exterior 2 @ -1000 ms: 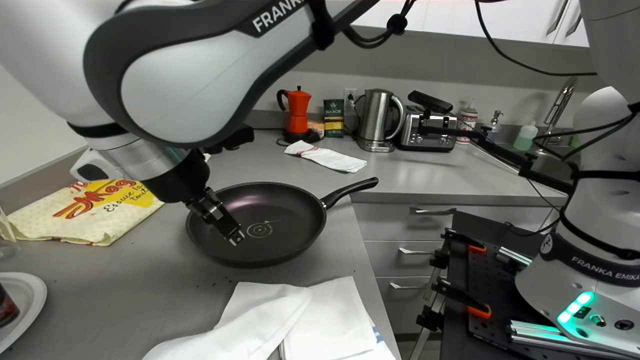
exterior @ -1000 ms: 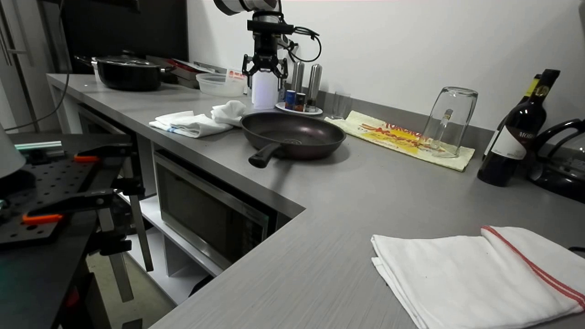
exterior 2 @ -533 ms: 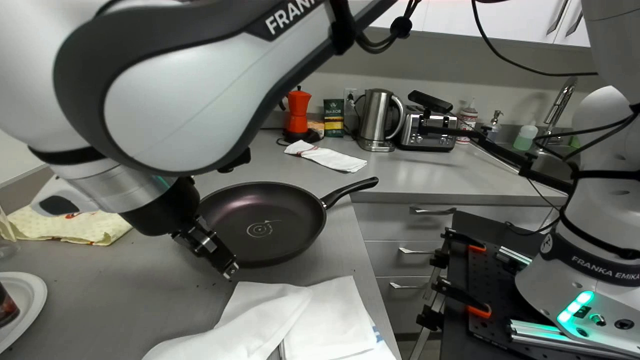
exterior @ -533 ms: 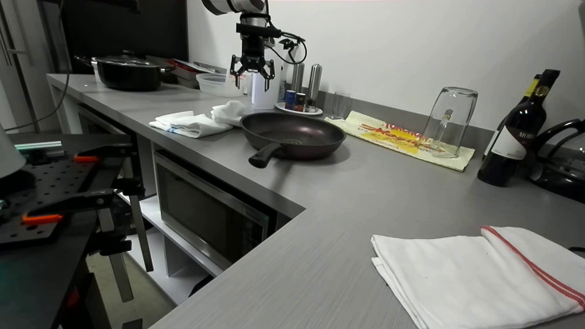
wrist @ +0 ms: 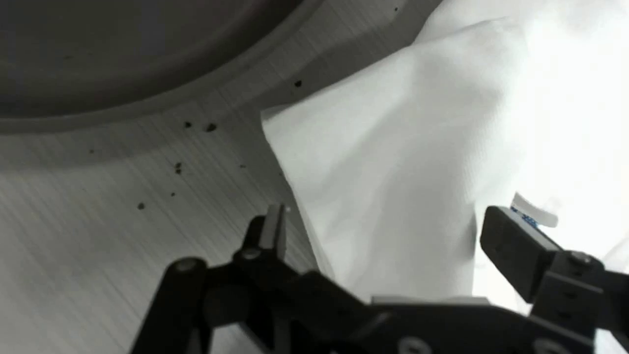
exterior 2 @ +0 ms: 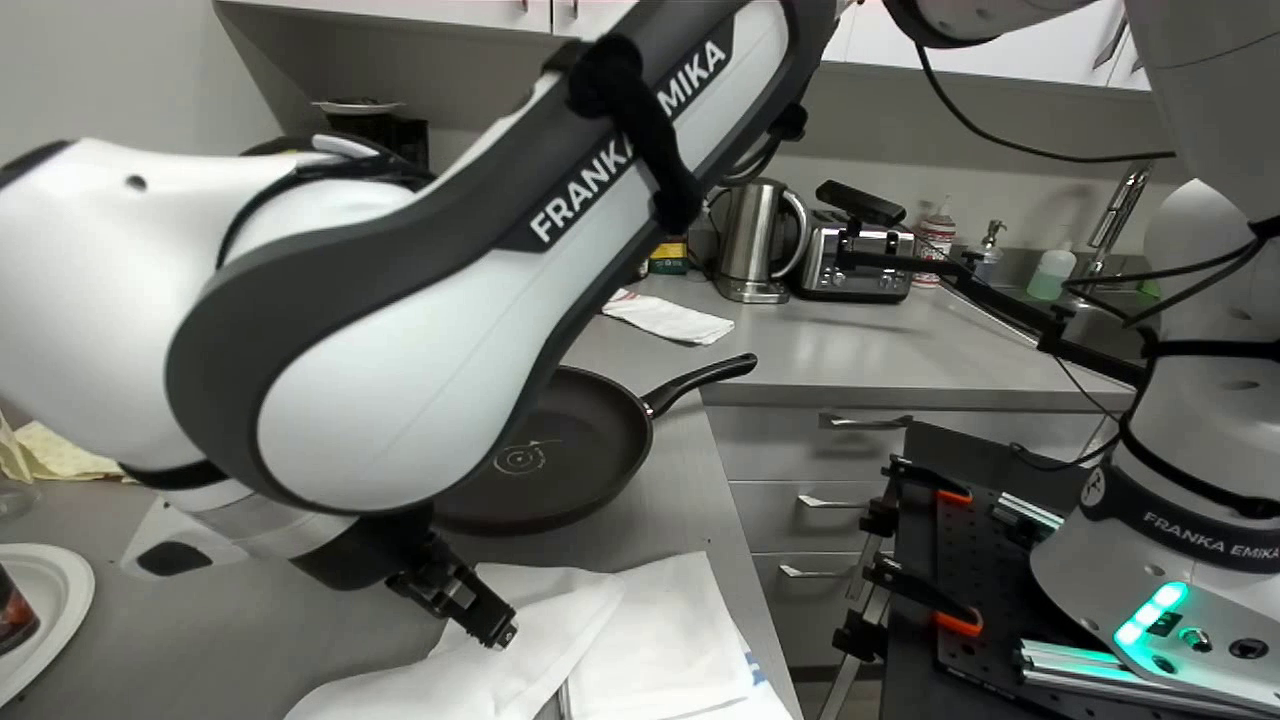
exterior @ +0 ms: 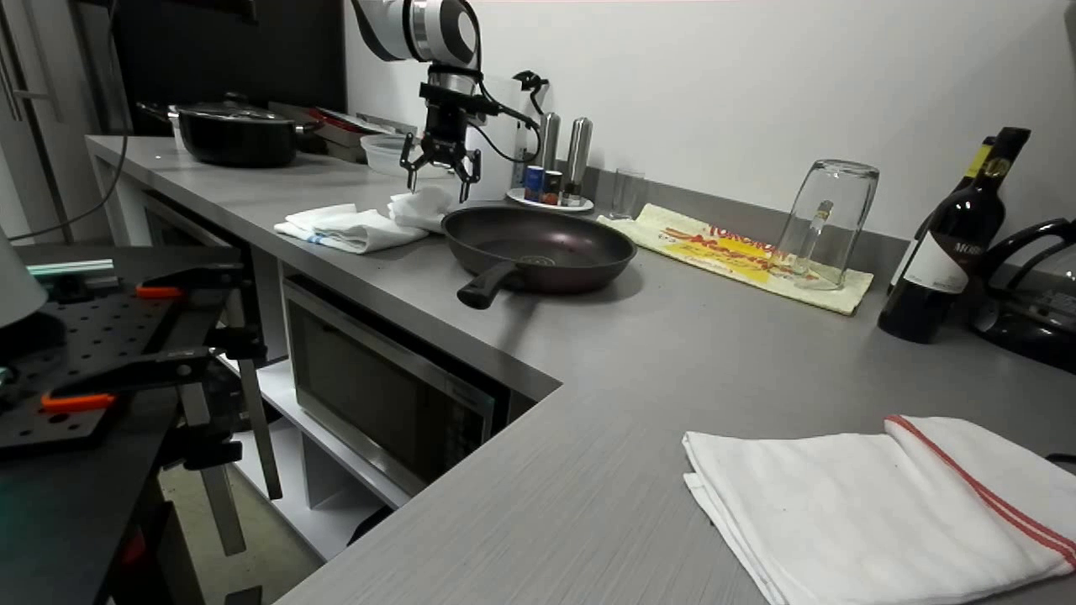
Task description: Clean the pan
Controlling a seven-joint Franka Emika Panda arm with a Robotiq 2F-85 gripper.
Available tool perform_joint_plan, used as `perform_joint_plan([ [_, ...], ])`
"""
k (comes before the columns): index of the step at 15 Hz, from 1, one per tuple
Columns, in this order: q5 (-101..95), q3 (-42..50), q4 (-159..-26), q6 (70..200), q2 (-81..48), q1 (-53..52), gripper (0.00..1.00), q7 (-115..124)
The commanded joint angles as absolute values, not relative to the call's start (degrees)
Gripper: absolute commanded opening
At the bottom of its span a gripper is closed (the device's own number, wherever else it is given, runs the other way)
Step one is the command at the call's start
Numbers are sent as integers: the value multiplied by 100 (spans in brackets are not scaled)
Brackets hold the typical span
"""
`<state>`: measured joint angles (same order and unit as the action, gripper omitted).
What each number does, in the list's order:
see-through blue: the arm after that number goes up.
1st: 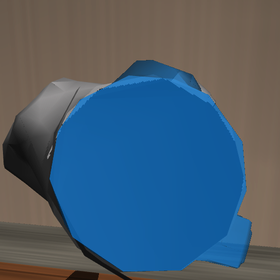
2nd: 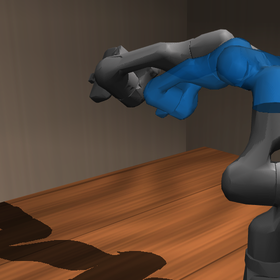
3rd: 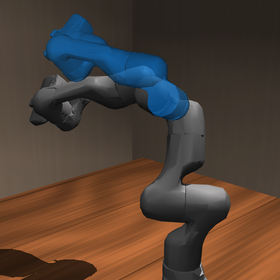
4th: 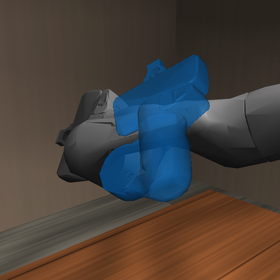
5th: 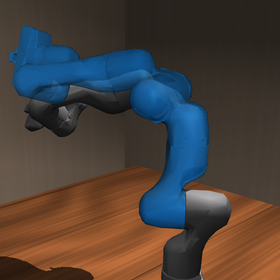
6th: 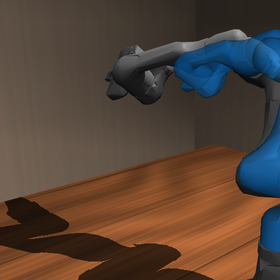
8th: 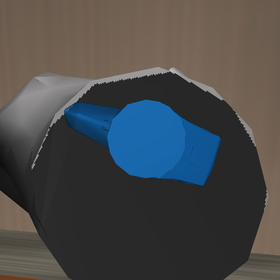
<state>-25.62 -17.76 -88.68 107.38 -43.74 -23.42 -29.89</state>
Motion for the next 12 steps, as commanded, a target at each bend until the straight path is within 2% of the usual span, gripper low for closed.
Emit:
perform_joint_plan([
  [1,-2392,-1804,-8659,10716,-4607,-2354,100,-3189],
  [6,-2292,-1788,-8481,10719,-4781,-2301,100,-3237],
  [7,-2282,-1783,-8458,10732,-4796,-2290,75,-3238],
  [9,-2247,-1785,-8419,10721,-4804,-2265,67,-3255],
  [12,-2228,-1787,-8400,10731,-4791,-2256,44,-3253],
])
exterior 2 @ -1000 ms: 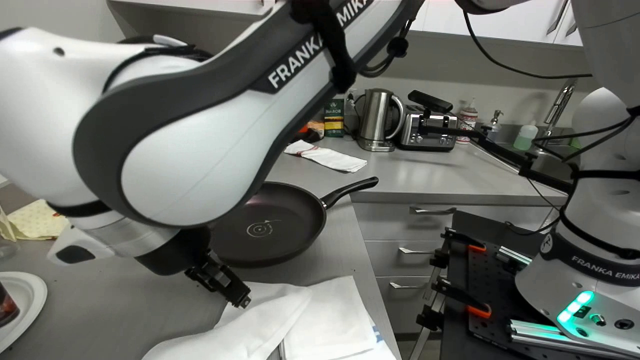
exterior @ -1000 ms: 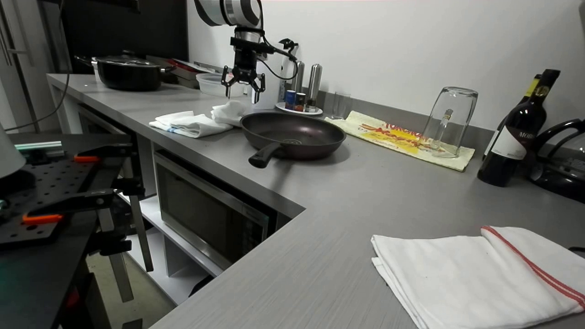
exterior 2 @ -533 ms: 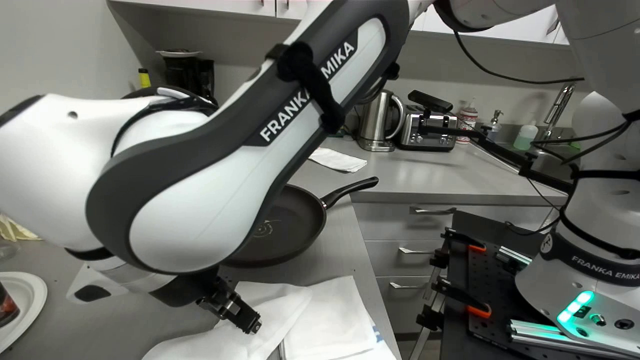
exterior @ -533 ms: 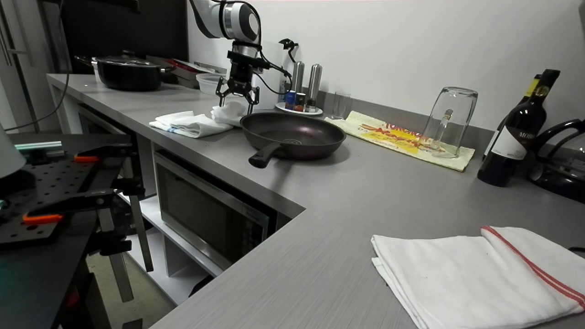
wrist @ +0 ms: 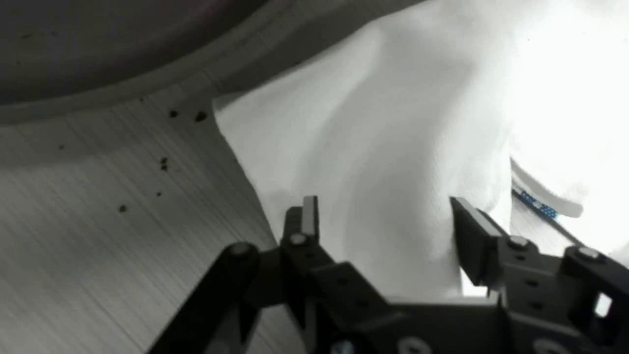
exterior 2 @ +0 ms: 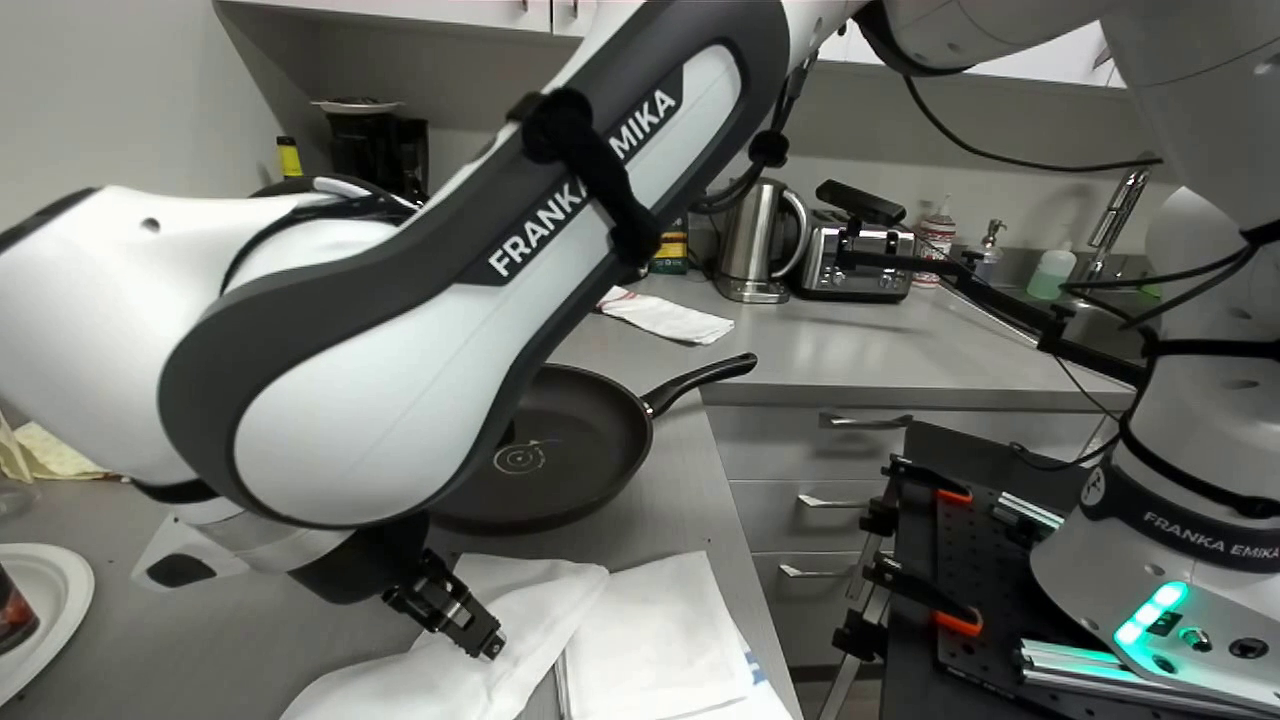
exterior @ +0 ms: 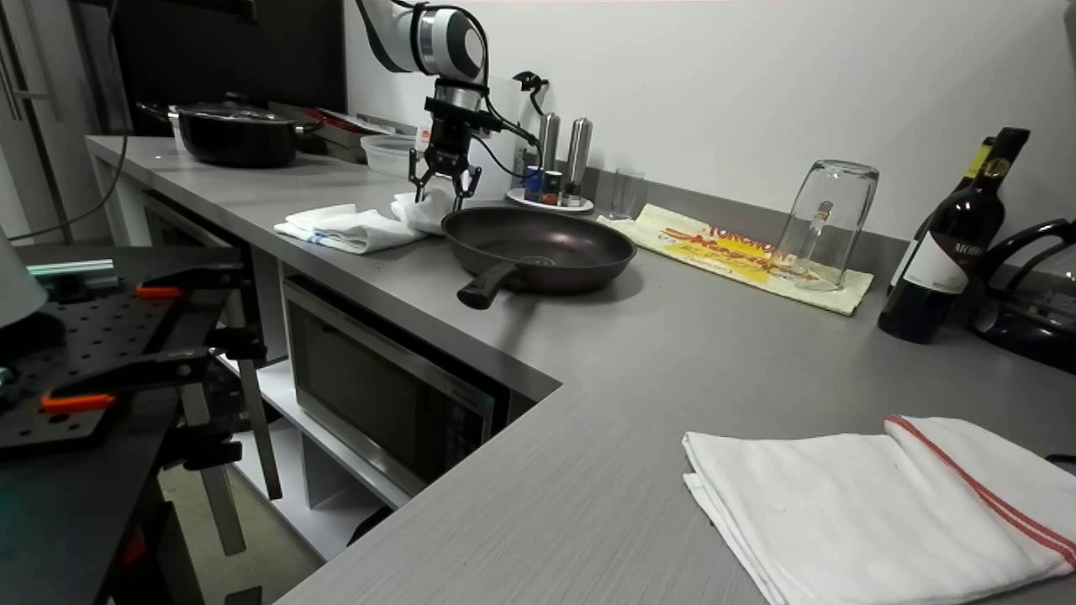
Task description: Clean the pan
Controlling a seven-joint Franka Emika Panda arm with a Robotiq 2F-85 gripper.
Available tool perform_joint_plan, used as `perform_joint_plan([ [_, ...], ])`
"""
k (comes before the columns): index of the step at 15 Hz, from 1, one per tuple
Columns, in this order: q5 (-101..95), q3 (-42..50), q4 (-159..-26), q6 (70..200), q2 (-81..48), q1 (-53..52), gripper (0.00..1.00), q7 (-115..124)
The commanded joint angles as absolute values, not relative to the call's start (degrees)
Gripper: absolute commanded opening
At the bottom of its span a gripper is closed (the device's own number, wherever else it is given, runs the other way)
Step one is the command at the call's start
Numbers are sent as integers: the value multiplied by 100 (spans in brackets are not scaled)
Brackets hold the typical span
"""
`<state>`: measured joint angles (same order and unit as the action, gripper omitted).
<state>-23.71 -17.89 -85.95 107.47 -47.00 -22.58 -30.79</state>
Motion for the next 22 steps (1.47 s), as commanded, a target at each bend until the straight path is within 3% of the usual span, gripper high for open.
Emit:
perform_joint_plan([
  [1,-2221,-1788,-8396,10732,-4787,-2255,35,-3253],
  [6,-2160,-1796,-8404,10759,-4709,-2231,1,-3231],
  [22,-2319,-1335,-8377,10639,-3482,-2073,2,-2796],
])
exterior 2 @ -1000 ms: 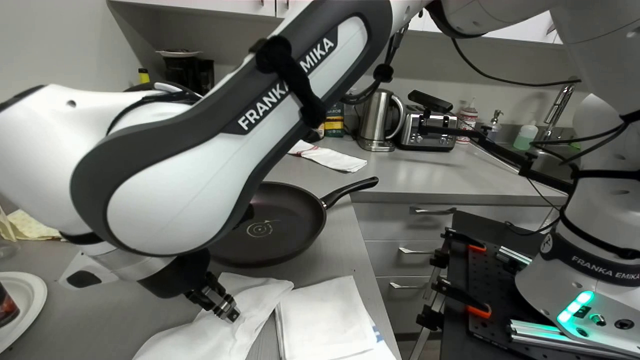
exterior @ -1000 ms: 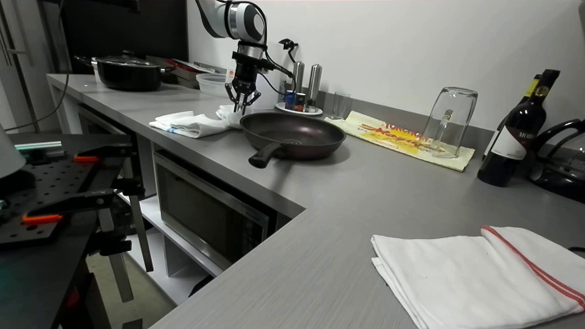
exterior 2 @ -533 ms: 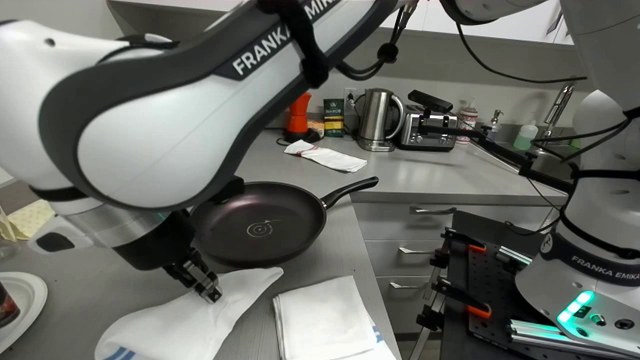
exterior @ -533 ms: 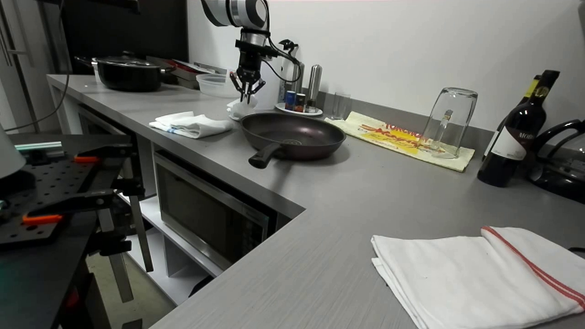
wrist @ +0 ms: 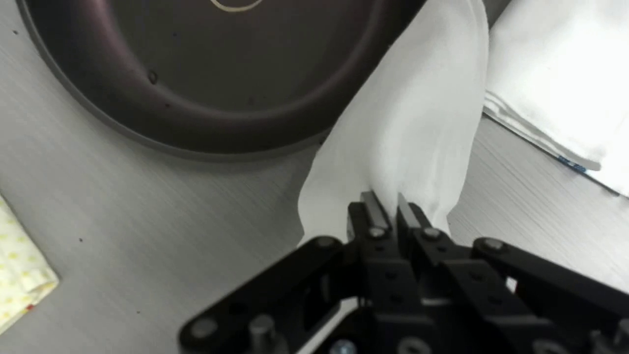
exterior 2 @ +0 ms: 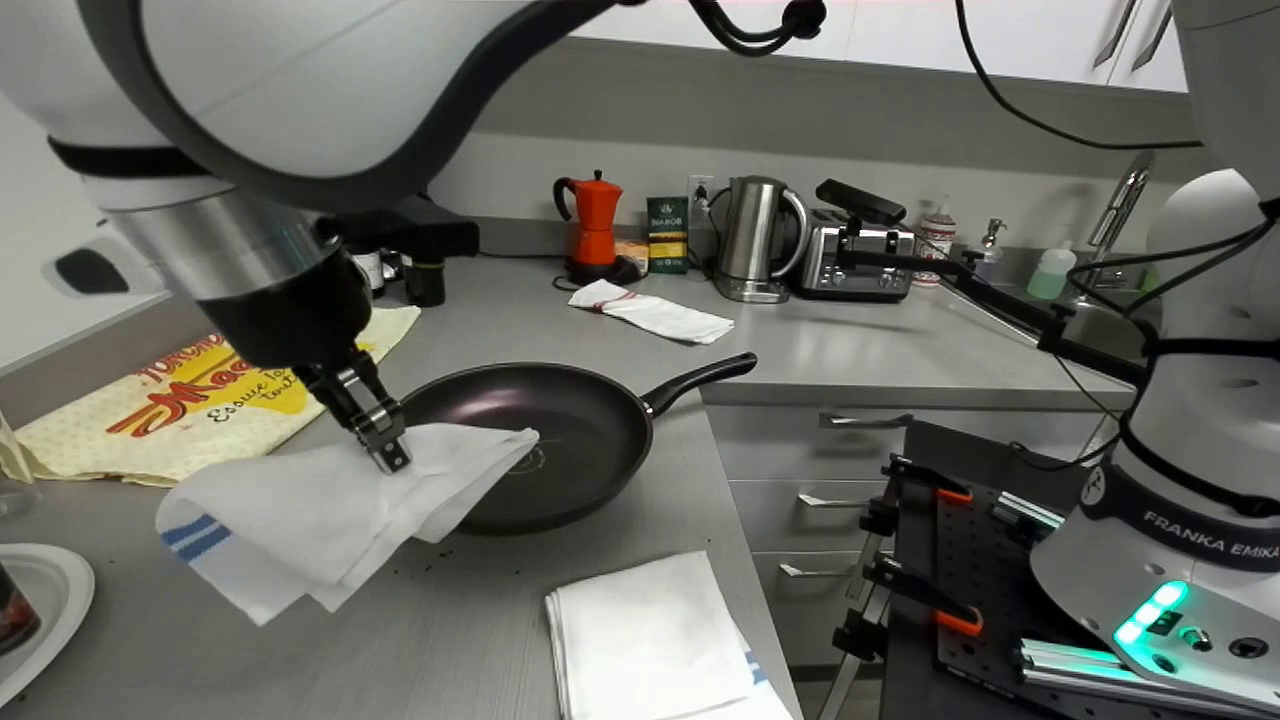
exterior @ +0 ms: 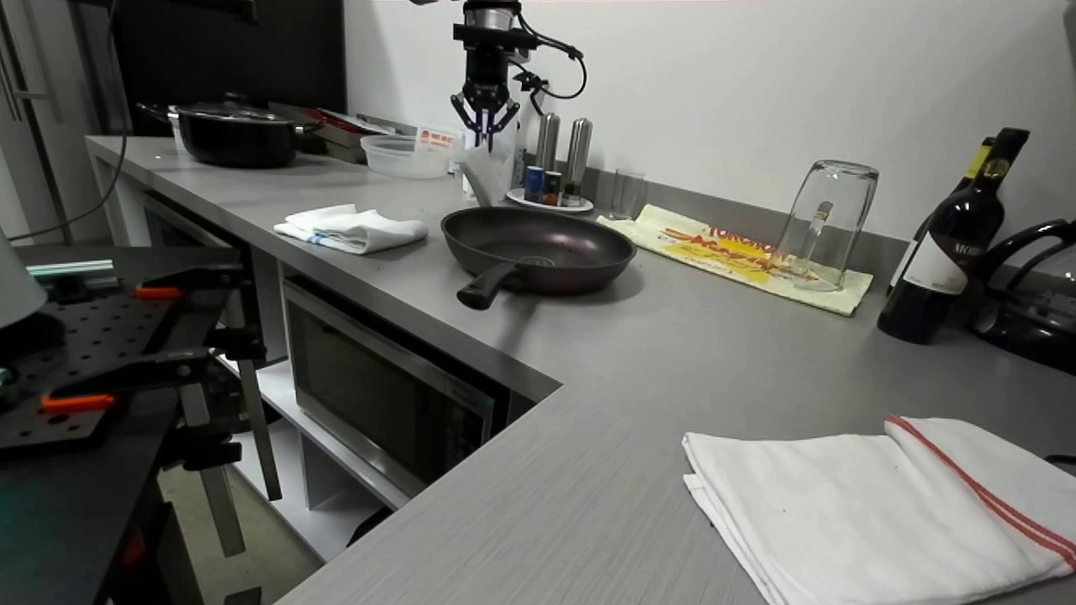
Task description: Clean the pan
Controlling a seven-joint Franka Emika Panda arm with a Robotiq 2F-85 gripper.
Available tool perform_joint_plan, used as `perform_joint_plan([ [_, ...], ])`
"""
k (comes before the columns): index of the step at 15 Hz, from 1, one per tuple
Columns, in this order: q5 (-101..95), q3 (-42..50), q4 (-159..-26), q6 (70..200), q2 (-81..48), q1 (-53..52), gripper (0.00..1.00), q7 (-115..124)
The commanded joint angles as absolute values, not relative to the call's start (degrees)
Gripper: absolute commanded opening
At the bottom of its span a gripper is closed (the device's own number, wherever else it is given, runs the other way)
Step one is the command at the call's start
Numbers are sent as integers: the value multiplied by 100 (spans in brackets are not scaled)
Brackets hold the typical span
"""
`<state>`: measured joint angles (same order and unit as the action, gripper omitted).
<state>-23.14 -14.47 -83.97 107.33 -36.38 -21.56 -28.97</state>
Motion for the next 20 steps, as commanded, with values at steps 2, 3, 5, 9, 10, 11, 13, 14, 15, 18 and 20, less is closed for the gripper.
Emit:
perform_joint_plan([
  [2,-2258,-1283,-8373,10610,-3445,-1952,2,-2830],
  [3,-2241,-1265,-8373,10593,-3441,-1897,2,-2846],
  [5,-2187,-1255,-8383,10559,-3460,-1777,2,-2890],
  [9,-2053,-1272,-8403,10504,-3558,-1602,2,-2933],
  [10,-2000,-1284,-8448,10525,-3572,-1568,2,-2929],
  [11,-1950,-1297,-8476,10545,-3593,-1541,2,-2936],
  [13,-1871,-1309,-8609,10634,-3631,-1512,2,-2903],
  [14,-1828,-1316,-8679,10689,-3654,-1496,2,-2898],
  [15,-1792,-1317,-8723,10737,-3682,-1484,2,-2886],
  [18,-1611,-1360,-8893,10961,-3771,-1382,2,-2956],
  [20,-1469,-1391,-9005,11169,-3809,-1277,2,-3038],
])
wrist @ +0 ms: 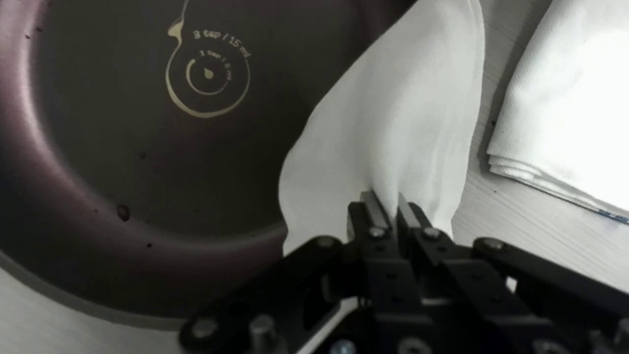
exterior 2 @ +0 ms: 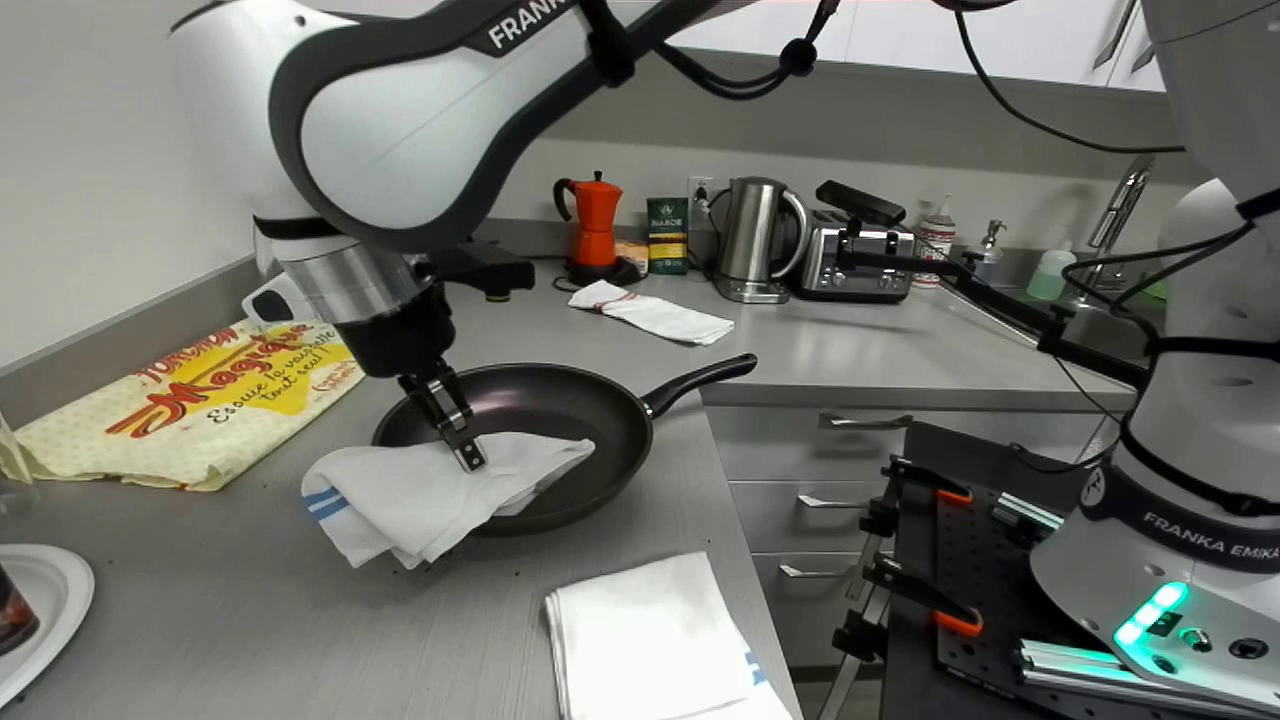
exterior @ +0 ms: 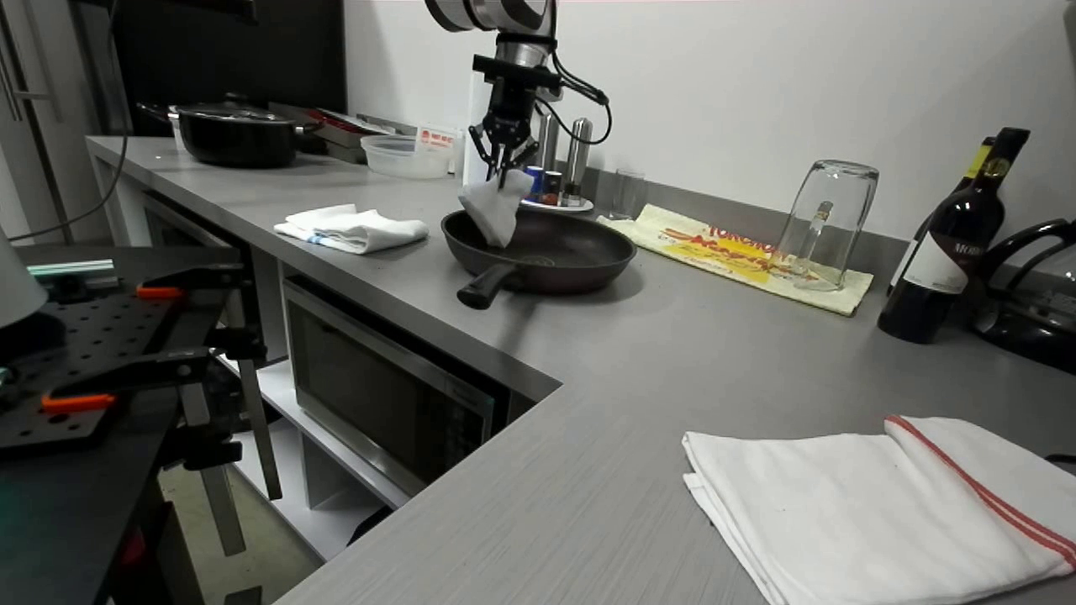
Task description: Clean the pan
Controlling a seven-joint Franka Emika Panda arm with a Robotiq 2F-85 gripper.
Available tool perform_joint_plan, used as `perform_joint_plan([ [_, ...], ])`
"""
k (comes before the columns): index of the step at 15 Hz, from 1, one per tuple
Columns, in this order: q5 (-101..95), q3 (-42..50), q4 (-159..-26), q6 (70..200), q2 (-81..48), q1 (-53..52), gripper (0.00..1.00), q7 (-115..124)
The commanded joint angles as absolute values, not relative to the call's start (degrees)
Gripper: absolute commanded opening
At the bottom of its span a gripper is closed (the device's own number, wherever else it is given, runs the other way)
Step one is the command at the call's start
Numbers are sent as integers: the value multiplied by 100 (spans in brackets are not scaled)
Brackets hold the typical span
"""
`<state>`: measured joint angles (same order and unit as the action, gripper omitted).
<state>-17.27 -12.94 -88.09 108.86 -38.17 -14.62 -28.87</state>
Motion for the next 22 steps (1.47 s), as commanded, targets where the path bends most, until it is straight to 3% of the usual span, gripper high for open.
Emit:
perform_joint_plan([
  [1,-1415,-1395,-9057,11288,-3822,-1229,2,-3049],
  [11,-776,-1451,-9437,12399,-3882,-577,2,-3398],
  [22,-627,-1165,-8873,12399,-4727,-345,2,-3300],
])
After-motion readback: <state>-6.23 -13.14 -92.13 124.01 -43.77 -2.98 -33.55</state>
